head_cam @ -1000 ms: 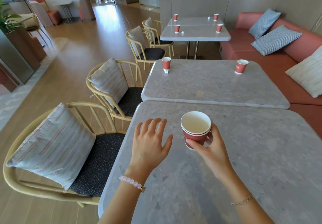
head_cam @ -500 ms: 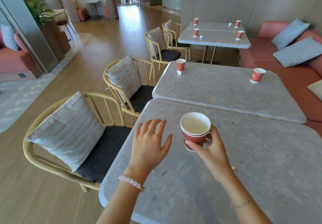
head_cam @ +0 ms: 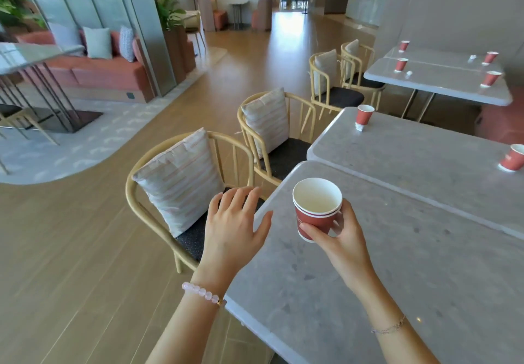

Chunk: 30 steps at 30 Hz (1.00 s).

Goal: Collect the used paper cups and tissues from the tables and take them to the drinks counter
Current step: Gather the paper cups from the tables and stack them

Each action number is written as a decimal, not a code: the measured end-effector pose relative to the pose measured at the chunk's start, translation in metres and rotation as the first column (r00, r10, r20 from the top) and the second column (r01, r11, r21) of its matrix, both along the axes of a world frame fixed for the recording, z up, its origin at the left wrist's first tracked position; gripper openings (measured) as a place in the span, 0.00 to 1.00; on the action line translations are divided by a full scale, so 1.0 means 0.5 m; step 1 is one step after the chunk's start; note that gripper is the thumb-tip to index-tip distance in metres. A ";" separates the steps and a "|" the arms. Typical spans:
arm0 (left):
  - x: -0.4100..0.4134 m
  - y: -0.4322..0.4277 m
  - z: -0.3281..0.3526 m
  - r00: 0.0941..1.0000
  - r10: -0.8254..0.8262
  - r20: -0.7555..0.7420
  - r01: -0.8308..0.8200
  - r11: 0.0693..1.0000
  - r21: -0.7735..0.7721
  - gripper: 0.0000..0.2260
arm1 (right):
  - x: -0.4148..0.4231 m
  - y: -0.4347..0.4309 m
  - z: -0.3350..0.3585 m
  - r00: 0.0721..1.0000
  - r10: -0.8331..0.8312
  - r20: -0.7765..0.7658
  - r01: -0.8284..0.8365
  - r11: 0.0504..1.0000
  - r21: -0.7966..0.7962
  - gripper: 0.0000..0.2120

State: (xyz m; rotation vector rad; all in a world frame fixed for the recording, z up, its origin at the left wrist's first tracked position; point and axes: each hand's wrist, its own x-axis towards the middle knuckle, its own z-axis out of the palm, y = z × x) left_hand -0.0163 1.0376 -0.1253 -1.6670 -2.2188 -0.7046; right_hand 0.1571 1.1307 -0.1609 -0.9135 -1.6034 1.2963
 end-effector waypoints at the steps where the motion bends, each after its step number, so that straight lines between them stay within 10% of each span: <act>1: -0.019 -0.017 0.001 1.000 0.026 0.000 -0.026 1.000 0.008 0.19 | -0.023 -0.008 0.003 1.000 0.031 0.000 -0.031 1.000 0.001 0.32; 30: -0.686 -0.592 0.012 0.833 0.553 -0.028 -0.552 0.833 0.038 0.20 | -0.853 -0.439 0.024 0.794 0.607 -0.043 -0.608 0.791 -0.071 0.30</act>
